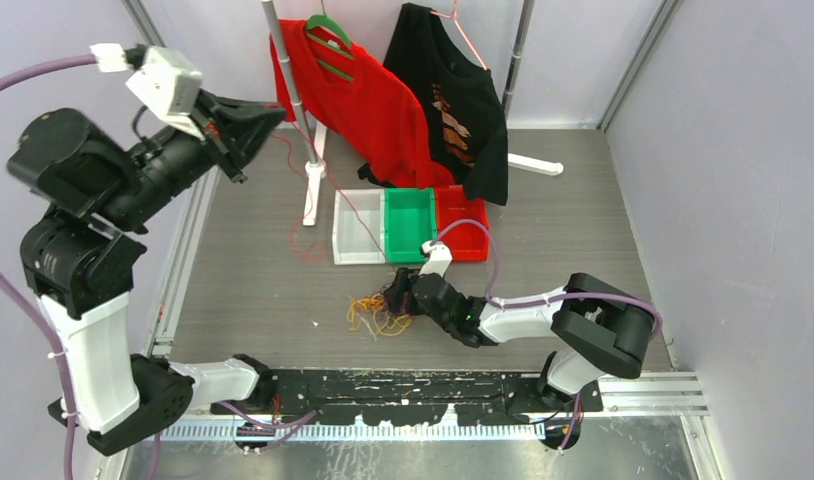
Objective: Untangle the cables
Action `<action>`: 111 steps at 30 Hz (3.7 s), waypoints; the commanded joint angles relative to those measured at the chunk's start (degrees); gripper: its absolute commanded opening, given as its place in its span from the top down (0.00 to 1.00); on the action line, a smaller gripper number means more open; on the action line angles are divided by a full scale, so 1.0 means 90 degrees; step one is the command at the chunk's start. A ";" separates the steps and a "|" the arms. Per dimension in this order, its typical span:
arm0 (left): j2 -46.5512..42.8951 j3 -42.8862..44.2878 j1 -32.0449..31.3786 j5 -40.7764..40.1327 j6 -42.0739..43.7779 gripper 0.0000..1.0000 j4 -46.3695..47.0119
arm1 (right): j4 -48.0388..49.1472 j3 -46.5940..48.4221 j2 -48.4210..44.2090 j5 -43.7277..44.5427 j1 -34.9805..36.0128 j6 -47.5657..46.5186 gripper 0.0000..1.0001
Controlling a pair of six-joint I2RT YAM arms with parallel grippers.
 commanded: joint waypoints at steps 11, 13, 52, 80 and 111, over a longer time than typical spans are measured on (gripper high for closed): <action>-0.0649 -0.0256 -0.0025 -0.2810 0.1586 1.00 0.3364 | 0.0021 -0.0833 -0.0758 0.0576 0.0025 0.0256 0.37; -0.0719 -0.0366 -0.0025 -0.3129 0.1797 1.00 0.3654 | -0.0091 -0.0887 -0.0892 0.0611 0.0025 0.0301 0.38; -0.2579 -0.8525 -0.0048 -0.0530 0.2444 0.01 -0.0331 | -0.1791 -0.0298 -0.2745 -0.0293 0.0025 -0.0572 0.99; 0.1256 -0.6945 -0.0867 0.1080 0.2730 0.07 -0.0137 | -0.2199 -0.0907 -0.3900 -0.1739 -0.0179 -0.1055 0.96; 0.1739 -0.5686 -0.0035 0.5310 0.4830 0.08 -0.1659 | -0.2697 0.0828 -0.4362 -0.4104 -0.0178 -0.2055 0.99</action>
